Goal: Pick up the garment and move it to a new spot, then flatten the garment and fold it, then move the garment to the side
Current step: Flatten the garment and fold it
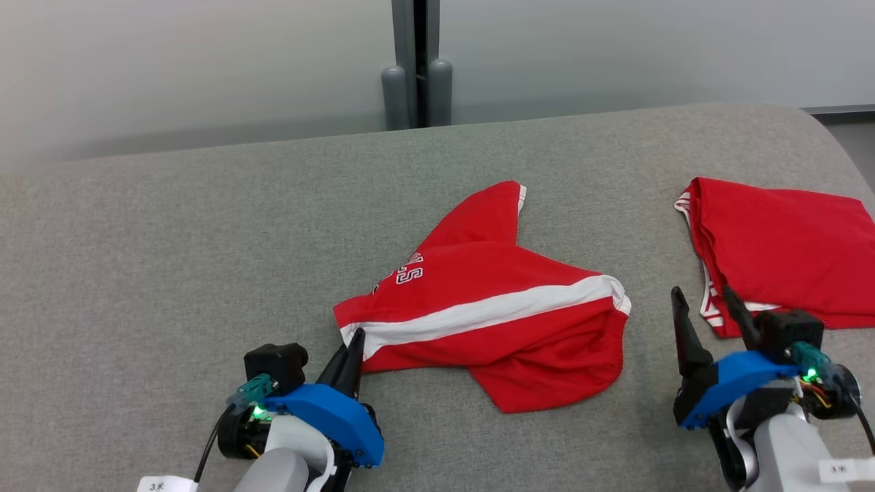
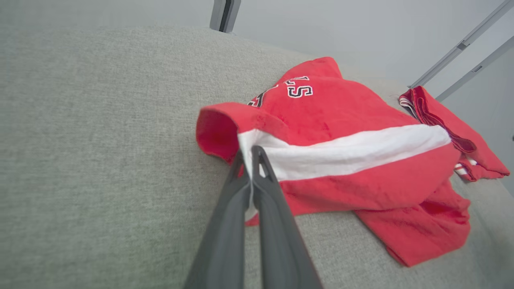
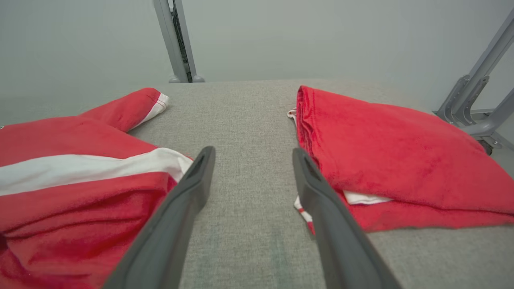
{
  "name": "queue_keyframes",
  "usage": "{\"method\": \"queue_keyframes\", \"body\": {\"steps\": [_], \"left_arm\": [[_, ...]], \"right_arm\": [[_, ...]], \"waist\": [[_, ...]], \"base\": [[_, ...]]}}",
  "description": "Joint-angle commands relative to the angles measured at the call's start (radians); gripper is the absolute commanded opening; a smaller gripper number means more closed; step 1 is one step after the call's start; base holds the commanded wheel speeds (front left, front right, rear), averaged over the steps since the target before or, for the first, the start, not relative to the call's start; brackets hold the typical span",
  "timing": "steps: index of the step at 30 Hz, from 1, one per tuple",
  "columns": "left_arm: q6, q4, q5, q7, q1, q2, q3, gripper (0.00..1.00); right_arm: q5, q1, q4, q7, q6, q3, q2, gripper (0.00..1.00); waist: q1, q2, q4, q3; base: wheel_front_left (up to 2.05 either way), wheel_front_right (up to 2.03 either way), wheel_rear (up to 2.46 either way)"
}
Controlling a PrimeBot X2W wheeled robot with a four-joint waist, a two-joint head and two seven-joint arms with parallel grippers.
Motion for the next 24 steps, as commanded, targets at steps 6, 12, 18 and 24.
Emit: {"method": "queue_keyframes", "body": {"steps": [6,12,18,24], "left_arm": [[0.000,-0.041,0.010,-0.003,-0.016,0.004,-0.021,0.00],[0.005,-0.078,0.010,0.002,-0.004,0.010,-0.033,0.00],[0.012,-0.109,0.009,0.009,0.010,0.019,-0.039,0.00],[0.020,-0.132,0.005,0.017,0.016,0.028,-0.039,0.00]], "right_arm": [[0.007,-0.133,0.174,0.062,0.000,0.006,0.000,1.00],[0.040,-0.224,0.351,0.076,0.000,0.057,-0.001,1.00],[0.049,-0.278,0.471,0.055,0.000,0.087,-0.001,0.79],[0.072,-0.316,0.550,0.028,0.000,0.110,-0.001,0.23]], "waist": [[0.0000,-0.0001,0.027,0.017],[0.0000,-0.0001,0.044,0.027],[0.0000,-0.0001,0.053,0.034],[0.0000,-0.0001,0.055,0.036]], "base": [[0.00,0.00,0.00],[0.00,0.00,0.00],[0.00,0.00,0.00],[0.00,0.00,0.00]]}}
